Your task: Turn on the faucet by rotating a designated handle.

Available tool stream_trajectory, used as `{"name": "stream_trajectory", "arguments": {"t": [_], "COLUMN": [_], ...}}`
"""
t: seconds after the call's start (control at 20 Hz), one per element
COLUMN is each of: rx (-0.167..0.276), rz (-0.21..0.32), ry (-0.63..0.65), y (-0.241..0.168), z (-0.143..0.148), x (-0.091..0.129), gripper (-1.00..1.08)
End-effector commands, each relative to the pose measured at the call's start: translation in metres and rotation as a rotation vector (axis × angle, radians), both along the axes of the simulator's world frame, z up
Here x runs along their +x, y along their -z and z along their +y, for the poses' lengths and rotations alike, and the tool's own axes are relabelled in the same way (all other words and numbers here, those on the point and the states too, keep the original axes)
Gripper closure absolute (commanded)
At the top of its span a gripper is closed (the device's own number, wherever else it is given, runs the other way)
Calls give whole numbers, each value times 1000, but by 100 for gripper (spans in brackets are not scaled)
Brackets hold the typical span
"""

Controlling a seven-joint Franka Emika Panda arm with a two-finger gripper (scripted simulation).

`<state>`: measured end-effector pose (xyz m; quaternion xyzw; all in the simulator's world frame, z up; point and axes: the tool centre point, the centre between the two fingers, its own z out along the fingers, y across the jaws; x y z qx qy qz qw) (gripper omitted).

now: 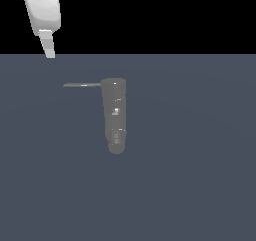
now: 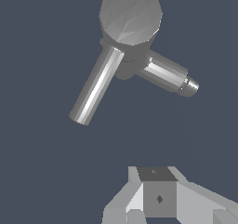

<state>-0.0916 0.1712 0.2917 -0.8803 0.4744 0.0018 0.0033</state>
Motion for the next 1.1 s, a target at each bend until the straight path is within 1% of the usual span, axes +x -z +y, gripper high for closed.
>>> {"name": "stream_trajectory", "arguments": {"t": [0.0,0.5,0.8,1.05], "rx": [1,-1,-5,-8], "rz": [-1,0,0,1], "ry": [44,219,328,403], "y": [8,42,63,77], "z": [4,11,11,9], "x": [11,57,86,106], "gripper": [108,108,108,108]}}
